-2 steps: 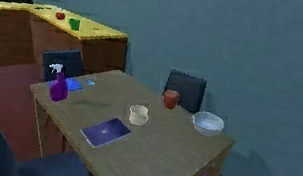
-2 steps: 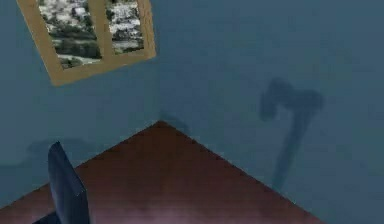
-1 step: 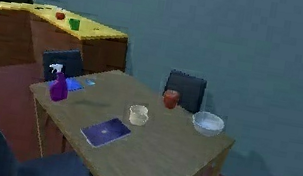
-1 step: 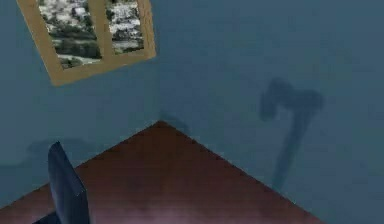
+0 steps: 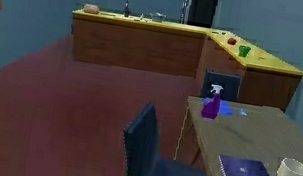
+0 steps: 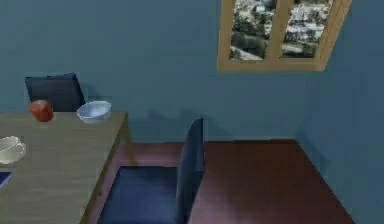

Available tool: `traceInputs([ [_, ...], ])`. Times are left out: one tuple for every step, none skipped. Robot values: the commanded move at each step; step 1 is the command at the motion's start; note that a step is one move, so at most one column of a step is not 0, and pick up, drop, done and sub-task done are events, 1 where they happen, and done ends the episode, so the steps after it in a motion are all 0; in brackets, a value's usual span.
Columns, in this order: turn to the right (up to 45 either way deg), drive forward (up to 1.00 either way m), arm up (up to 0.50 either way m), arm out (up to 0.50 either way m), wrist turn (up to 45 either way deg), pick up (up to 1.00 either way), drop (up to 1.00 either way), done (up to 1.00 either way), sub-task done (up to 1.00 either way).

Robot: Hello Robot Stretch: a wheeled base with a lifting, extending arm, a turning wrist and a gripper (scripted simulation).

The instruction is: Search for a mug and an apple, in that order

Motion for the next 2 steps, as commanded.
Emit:
traceInputs([
  [-27.0,0.00,0.00,0.00,0.0,0.00,0.00,0.00,0.00],
  [0.0,0.15,0.00,0.00,0.0,0.00,0.00,0.00,0.00],
])
